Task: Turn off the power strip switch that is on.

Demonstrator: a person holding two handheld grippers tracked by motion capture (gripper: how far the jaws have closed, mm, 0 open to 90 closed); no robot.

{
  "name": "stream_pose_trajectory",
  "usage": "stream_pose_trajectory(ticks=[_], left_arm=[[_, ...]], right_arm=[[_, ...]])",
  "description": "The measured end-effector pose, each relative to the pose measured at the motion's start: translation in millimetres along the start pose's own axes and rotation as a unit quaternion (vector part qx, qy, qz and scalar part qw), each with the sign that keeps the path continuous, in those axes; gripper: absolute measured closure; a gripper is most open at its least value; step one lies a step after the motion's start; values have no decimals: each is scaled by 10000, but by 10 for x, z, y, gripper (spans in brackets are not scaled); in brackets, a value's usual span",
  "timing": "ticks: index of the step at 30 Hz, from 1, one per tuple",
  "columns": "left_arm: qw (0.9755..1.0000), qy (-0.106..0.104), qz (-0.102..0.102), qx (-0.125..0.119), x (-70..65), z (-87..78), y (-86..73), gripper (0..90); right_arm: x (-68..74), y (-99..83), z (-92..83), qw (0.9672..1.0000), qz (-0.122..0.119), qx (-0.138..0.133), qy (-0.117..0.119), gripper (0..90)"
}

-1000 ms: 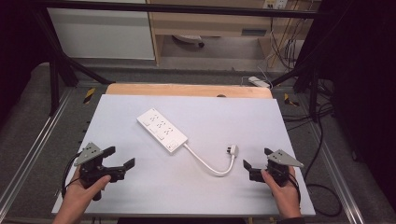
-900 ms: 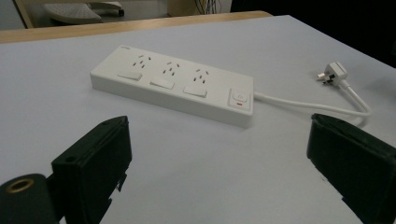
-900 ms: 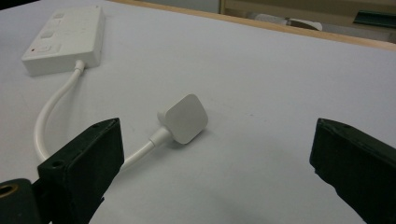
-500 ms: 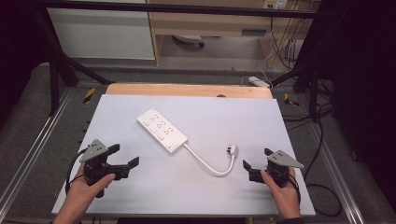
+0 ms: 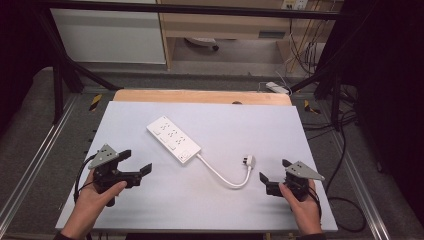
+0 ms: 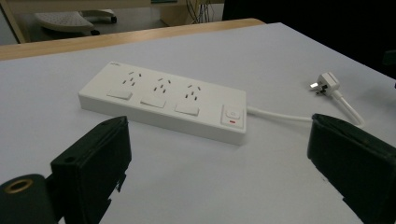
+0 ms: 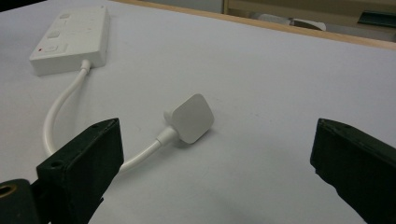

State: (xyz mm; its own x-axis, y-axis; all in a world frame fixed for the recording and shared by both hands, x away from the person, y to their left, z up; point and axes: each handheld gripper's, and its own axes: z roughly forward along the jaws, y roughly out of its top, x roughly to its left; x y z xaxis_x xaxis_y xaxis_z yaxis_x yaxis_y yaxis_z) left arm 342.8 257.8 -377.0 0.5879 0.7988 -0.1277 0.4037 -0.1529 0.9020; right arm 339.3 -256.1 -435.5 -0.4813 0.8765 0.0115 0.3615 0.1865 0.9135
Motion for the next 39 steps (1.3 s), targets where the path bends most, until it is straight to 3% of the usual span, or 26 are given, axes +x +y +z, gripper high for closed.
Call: stream_pose_trajectory(ticks=[8, 21, 39], left_arm=[[9999, -133, -24, 85, -5, 68, 72, 63], [9998, -50, 50, 182, 10, 256, 169, 65], [9997, 3, 25, 233, 114, 387, 306, 66]], right_arm=[[38, 10, 30, 10000, -52, 59, 59, 31], [41, 8, 32, 9999, -15, 85, 79, 31], [72, 18, 42, 9998, 2, 121, 187, 24]])
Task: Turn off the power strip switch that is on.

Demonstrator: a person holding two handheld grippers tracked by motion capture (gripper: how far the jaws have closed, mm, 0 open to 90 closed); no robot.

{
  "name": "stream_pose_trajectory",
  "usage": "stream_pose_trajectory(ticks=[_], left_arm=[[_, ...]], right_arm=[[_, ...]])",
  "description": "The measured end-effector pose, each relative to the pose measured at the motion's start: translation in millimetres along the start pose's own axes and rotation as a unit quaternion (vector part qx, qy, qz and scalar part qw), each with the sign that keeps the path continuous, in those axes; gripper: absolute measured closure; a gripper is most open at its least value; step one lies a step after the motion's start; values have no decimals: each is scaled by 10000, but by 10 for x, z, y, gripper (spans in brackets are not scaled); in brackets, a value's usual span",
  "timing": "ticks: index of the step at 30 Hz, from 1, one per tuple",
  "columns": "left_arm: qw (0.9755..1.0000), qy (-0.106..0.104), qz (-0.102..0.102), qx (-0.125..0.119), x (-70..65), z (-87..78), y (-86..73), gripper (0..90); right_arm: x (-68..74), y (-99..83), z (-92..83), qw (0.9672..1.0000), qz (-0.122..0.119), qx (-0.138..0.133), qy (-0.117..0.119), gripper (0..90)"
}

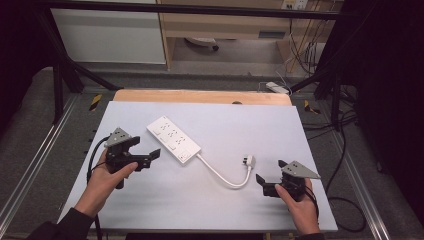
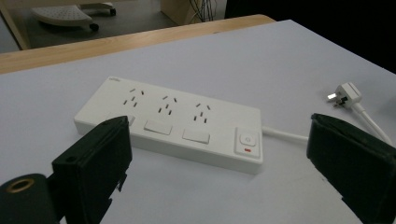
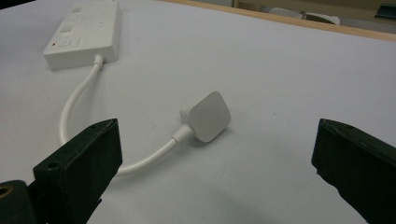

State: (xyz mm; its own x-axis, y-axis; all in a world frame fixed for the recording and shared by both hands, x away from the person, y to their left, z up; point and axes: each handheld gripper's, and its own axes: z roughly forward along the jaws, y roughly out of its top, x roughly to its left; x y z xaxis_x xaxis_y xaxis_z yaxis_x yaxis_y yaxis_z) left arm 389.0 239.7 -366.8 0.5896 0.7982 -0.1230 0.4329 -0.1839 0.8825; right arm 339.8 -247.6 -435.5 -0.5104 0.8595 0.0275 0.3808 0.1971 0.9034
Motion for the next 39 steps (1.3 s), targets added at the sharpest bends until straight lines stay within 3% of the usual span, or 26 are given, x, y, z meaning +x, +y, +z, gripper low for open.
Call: stream_pose_trajectory(ticks=[11, 19, 39], left_arm=[[10000, 12, 73, -39, 47, 54, 219, 70], [9999, 64, 108, 13, 62, 117, 310, 134], [9996, 257, 133, 9, 82, 289, 446, 484]], right_arm=[[5, 2, 0, 10000, 10, 3, 77, 25], [4, 4, -8, 10000, 32, -14, 68, 26], [3, 8, -13, 10000, 0, -25, 82, 26]])
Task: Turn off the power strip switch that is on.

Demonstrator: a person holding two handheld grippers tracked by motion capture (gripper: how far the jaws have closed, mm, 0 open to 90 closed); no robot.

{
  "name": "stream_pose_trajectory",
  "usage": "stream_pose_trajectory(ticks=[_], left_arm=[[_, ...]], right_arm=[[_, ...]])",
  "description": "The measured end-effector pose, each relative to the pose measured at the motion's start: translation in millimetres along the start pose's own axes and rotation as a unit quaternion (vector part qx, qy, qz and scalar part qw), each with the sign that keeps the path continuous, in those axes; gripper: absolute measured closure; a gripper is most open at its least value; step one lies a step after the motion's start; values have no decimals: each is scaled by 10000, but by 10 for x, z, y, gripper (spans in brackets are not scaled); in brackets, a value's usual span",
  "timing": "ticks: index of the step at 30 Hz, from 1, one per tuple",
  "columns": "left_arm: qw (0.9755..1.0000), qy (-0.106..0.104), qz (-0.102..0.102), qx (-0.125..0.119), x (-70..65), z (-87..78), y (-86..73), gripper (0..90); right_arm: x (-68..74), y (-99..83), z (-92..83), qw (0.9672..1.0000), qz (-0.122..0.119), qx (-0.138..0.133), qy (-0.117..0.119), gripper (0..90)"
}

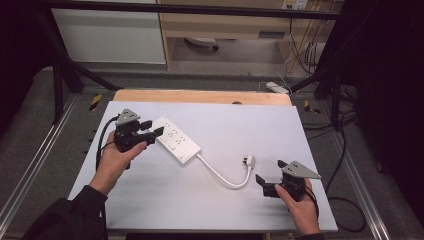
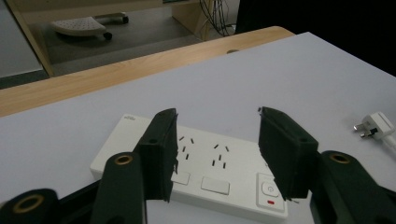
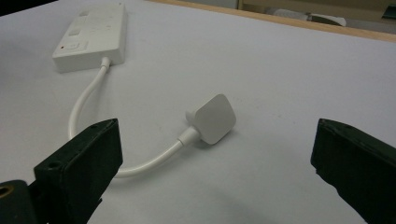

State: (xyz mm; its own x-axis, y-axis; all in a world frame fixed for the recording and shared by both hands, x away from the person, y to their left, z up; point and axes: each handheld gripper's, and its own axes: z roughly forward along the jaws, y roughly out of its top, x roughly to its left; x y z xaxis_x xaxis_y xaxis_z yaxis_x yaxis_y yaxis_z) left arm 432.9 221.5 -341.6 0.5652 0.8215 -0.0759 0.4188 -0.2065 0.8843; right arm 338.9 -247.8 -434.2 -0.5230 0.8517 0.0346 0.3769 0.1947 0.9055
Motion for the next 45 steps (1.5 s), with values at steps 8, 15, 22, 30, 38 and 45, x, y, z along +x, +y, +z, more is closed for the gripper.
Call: stream_pose_trajectory(ticks=[8, 15, 22, 30, 38, 45], left_arm=[[10000, 4, -64, 62, 57, 46, 10, 644], [9995, -139, 125, 268, 88, 121, 37, 786], [9989, -203, 151, 405, 155, 259, 32, 871], [9983, -77, 146, 558, 242, 390, -11, 899], [9975, 31, 78, 700, 332, 521, -53, 900], [9966, 94, 22, 819, 393, 573, -91, 900]], right_arm=[[5, 3, -7, 10000, 5, -21, 6, 26], [0, 2, -8, 10000, 10, -26, -14, 26], [-1, 3, -10, 10000, 21, -22, -17, 26], [-5, 3, -3, 10000, -5, -17, -19, 26], [-3, 4, -8, 10000, 2, -28, -6, 26], [-6, 5, -13, 10000, -20, -30, 0, 25]])
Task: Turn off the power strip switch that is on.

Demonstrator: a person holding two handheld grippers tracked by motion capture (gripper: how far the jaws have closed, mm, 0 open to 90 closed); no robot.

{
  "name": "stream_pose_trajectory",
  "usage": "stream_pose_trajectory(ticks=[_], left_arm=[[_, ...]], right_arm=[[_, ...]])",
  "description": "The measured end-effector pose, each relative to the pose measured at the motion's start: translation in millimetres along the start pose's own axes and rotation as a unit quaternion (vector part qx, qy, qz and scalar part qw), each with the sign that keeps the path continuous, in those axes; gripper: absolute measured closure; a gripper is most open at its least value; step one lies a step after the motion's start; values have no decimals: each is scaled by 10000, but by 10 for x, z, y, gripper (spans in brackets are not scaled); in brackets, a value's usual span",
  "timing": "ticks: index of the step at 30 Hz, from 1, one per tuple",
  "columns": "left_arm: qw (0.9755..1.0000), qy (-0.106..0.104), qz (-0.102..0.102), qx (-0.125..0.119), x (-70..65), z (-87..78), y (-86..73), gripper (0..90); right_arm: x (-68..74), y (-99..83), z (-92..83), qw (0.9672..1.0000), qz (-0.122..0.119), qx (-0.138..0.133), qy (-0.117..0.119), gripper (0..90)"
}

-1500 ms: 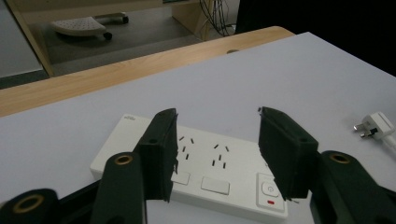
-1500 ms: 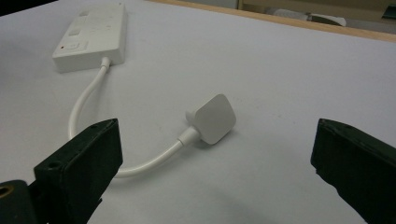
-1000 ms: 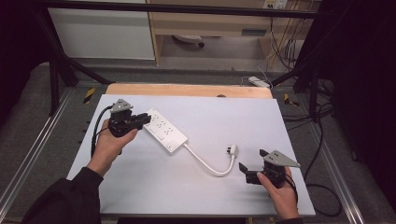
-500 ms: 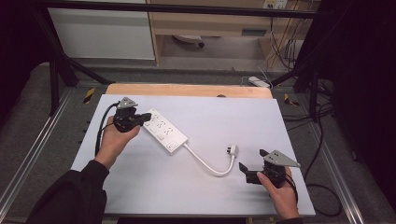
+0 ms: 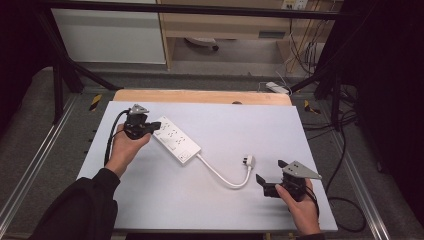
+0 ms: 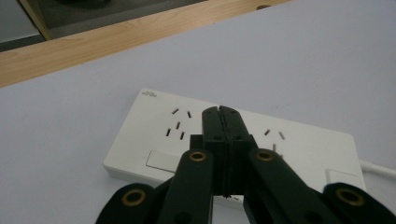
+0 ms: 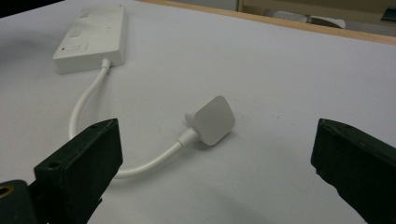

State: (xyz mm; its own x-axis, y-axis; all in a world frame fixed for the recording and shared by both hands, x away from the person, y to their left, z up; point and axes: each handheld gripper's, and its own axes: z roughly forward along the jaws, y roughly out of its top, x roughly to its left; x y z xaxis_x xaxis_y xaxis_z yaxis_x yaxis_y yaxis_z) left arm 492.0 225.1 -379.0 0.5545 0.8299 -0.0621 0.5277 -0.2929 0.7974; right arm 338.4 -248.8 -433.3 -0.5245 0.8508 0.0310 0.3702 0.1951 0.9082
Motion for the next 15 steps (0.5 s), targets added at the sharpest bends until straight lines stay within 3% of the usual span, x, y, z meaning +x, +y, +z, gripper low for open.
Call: stream_pose_trajectory(ticks=[15], left_arm=[[9998, 87, 88, 169, 49, 83, -38, 900]], right_arm=[[3, 1, -1, 10000, 14, 9, 13, 25]])
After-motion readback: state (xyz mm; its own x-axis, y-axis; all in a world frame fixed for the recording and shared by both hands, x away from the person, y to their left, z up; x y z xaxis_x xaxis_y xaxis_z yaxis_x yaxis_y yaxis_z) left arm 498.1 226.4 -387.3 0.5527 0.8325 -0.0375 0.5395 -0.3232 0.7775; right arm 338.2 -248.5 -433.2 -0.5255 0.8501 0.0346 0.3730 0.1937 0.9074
